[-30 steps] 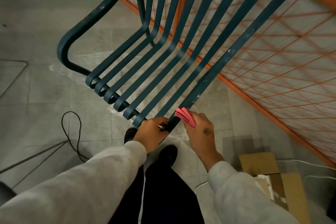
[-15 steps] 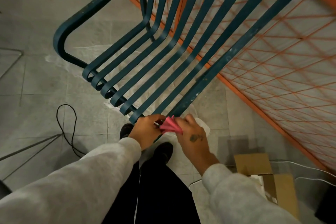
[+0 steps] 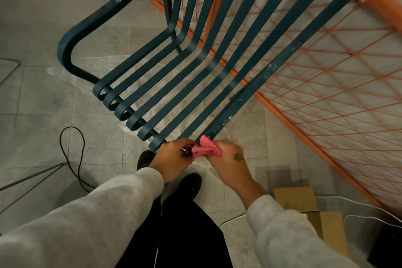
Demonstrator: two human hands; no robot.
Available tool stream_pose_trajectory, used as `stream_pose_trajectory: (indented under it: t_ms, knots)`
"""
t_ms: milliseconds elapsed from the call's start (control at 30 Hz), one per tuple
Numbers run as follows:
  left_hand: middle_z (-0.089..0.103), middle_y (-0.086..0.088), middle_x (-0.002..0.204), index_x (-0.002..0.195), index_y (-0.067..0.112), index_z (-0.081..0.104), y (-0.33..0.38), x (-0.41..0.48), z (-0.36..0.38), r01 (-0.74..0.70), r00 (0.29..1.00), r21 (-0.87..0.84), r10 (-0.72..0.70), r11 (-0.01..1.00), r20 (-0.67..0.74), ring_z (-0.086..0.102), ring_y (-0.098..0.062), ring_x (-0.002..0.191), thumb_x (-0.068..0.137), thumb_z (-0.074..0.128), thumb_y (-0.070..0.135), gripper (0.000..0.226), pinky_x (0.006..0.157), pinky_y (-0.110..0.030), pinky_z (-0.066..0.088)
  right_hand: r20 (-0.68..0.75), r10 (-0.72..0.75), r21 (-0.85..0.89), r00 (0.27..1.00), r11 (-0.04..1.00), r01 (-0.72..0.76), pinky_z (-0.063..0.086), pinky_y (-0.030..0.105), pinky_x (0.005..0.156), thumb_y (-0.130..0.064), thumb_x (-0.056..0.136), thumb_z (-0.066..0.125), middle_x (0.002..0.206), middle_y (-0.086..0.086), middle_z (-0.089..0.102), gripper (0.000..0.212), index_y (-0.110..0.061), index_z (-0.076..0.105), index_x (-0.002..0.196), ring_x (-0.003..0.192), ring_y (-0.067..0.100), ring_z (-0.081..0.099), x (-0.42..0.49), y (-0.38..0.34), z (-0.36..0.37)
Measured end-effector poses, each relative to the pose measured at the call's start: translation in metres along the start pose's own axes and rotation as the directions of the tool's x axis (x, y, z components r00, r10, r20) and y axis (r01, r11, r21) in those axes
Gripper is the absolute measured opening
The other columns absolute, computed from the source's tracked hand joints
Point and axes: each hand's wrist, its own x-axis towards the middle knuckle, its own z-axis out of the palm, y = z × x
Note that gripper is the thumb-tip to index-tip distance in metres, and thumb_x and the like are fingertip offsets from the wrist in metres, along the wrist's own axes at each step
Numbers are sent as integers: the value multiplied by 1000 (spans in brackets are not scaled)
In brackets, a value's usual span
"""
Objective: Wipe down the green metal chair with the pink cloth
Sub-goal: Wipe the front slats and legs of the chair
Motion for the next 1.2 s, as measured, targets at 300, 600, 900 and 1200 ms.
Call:
stream_pose_trajectory:
  t_ms: [300, 600, 900, 1200]
  knots:
    - [67, 2, 115, 124, 26, 57, 21, 12, 4, 24, 1000, 17, -24, 1000, -16, 65, -18, 100, 83, 70, 17, 44, 94, -34, 53, -325, -35, -146, 945, 989, -14, 52, 19, 76, -23, 91, 67, 104, 2, 49, 29, -7, 66, 115, 79, 9, 55, 31, 4, -19]
    - [72, 2, 101, 108, 20, 65, 17, 12, 4, -7, 1000, 17, 7, 1000, -12, 67, -14, 87, 81, 72, 17, 28, 91, -32, 54, -108, -247, -242, 963, 946, 215, 59, 29, 75, -11, 86, 72, 103, 8, 59, 32, -9, 68, 117, 79, 17, 60, 14, 11, -3]
    - [70, 4, 93, 101, 18, 65, 19, 13, 2, 1, 1000, 30, -1, 1000, 4, 66, -12, 81, 81, 73, 20, 21, 88, -31, 54, -113, -238, -236, 965, 950, 207, 57, 24, 73, -11, 84, 73, 103, 9, 60, 32, -8, 68, 116, 79, 18, 63, 9, 8, 10]
    - [71, 4, 109, 115, 22, 63, 15, 13, 3, 40, 999, 29, -41, 999, 18, 68, -15, 93, 82, 72, 24, 35, 95, -36, 52, -182, -145, -274, 973, 957, 91, 59, 32, 80, -17, 89, 68, 109, 9, 56, 31, -10, 65, 119, 87, 19, 63, 24, 0, 2]
